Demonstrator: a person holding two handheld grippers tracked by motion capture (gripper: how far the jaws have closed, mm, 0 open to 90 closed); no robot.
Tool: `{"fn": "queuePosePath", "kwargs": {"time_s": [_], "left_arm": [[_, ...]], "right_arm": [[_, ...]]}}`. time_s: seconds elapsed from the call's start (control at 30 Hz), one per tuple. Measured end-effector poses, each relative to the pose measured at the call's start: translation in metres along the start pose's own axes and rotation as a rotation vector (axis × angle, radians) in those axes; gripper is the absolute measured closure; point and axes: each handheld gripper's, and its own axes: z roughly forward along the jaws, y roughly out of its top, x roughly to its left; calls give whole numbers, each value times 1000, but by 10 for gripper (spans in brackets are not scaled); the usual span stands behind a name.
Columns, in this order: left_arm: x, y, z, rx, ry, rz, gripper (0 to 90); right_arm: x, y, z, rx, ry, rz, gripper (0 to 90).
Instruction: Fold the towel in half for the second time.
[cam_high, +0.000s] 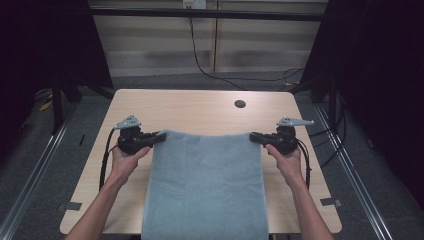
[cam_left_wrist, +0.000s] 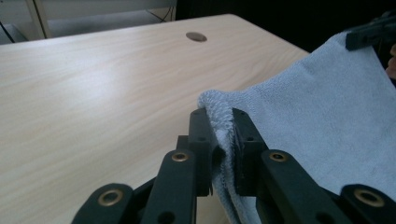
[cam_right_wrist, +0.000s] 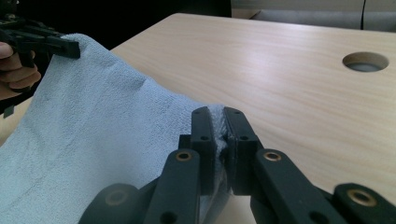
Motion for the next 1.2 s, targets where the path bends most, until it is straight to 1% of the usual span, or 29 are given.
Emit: {"fn": "queuePosePath", "kwargs": {"time_s": [0.1,0.13,0.17,0.23,0.3,0.33,0.4,0.47,0.53,0.63,0.67,0.7,0.73,0.8,0.87,0.9,0.97,1.0,1.07,1.1,1.2], "left_arm": [[-1,11,4,8,4,19,809],[0,15,5,5,4,24,810],[0,19,6,-3,7,10,809],[2,23,6,-14,8,5,810],[4,26,7,-16,17,1,809],[5,28,6,-10,26,8,809],[7,32,3,-21,34,7,809],[7,34,0,-46,33,-11,810],[7,36,-1,-54,38,-9,810],[7,41,-2,-65,46,-8,810],[7,44,-2,-65,59,0,810],[8,46,-3,-68,60,0,811],[8,48,-3,-72,69,4,811],[11,53,-1,-71,74,-1,811],[13,58,0,-77,68,-4,811],[13,60,0,-75,78,11,811],[14,61,-2,-85,78,18,811],[14,61,-3,-86,77,17,811],[13,60,-8,-96,69,28,810],[11,58,-12,-110,53,27,810],[2,51,-23,-116,42,61,809]], "right_arm": [[-2,9,1,-8,-1,-5,840],[-2,12,2,-7,-3,-14,840],[-3,15,3,-6,-9,-17,840],[-5,19,4,-12,-14,-15,841],[-8,23,6,-21,-19,-11,841],[-10,25,6,-21,-24,-7,841],[-13,31,5,-26,-34,-19,840],[-15,37,3,-50,-33,-22,841],[-16,42,0,-58,-35,-18,841],[-18,50,1,-31,-59,-38,842],[-20,52,1,-34,-63,-29,842],[-21,53,2,-41,-64,-28,842],[-22,55,2,-48,-65,-29,843],[-21,59,3,-70,-63,-25,844],[-22,63,6,-64,-71,-31,844],[-21,66,7,-61,-73,-38,844],[-20,71,7,-70,-76,-47,844],[-19,73,6,-75,-75,-54,845],[-16,75,3,-87,-65,-64,844],[-13,75,1,-90,-58,-68,844],[-2,73,-7,-92,-35,-95,844]]}}
